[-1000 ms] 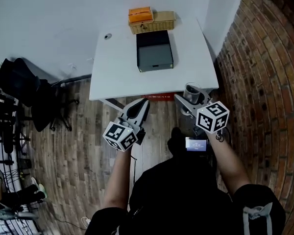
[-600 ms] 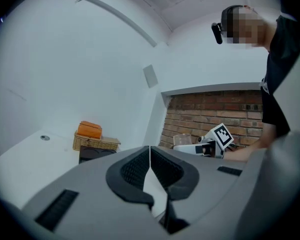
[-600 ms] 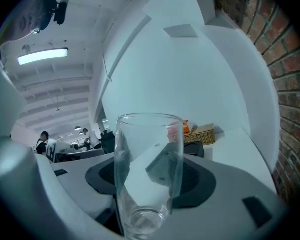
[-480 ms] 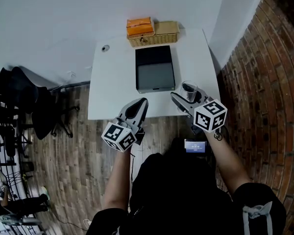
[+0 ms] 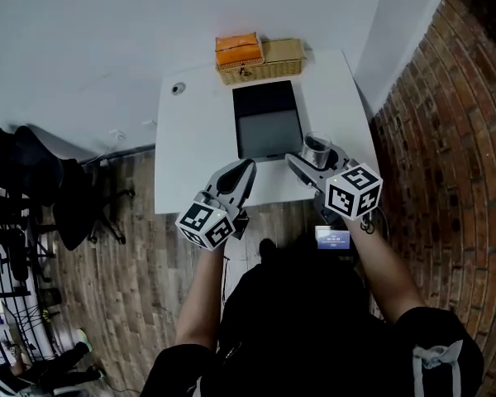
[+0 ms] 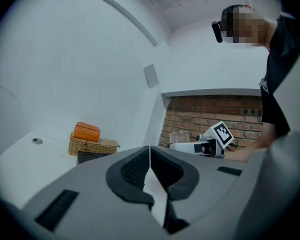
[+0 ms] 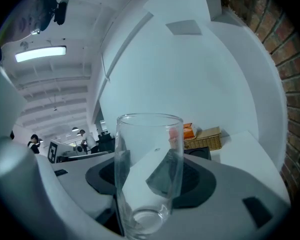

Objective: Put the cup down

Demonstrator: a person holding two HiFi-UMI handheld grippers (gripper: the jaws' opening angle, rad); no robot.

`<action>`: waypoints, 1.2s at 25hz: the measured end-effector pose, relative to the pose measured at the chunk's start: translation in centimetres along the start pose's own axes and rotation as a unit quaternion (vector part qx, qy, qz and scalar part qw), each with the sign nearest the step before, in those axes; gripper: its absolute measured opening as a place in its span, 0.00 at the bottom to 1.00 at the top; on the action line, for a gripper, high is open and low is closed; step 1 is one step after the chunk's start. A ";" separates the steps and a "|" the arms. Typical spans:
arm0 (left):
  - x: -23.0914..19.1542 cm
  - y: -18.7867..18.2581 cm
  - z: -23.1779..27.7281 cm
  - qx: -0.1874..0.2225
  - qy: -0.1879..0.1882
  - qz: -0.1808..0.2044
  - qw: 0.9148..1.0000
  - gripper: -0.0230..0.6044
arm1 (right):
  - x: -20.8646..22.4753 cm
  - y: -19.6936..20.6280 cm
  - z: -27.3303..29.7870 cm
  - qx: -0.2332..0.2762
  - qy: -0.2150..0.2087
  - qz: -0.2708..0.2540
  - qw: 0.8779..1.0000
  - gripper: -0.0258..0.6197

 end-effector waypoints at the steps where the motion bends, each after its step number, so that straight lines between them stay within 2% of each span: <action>1: -0.2 0.0 0.1 0.000 0.003 0.000 1.000 0.06 | -0.1 -0.1 0.2 0.002 0.001 -0.001 1.000 0.47; 8: -0.5 0.0 0.8 -0.001 0.019 0.004 1.000 0.06 | -0.1 -0.4 0.5 0.007 0.006 -0.002 1.000 0.47; 19: -0.9 -0.6 1.4 0.002 0.013 0.014 1.000 0.06 | 0.4 -1.2 1.3 0.005 -0.005 -0.008 1.000 0.47; 26: -1.8 -0.5 1.1 -0.008 0.002 0.009 1.000 0.06 | 1.1 -0.1 2.8 -0.030 -0.020 -0.007 0.999 0.47; 30: -2.6 -0.3 0.8 -0.017 -0.007 0.012 1.000 0.06 | 3.5 0.5 3.7 -0.069 -0.015 -0.040 0.997 0.47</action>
Point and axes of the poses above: the fingertips, and each gripper's own axes: z forward along the fingers, x to its right, y out of its underside, the point moved 9 cm from there along -z, backward along the fingers, and after that the axes turned 9 degrees about z, right-handed, at the moved point
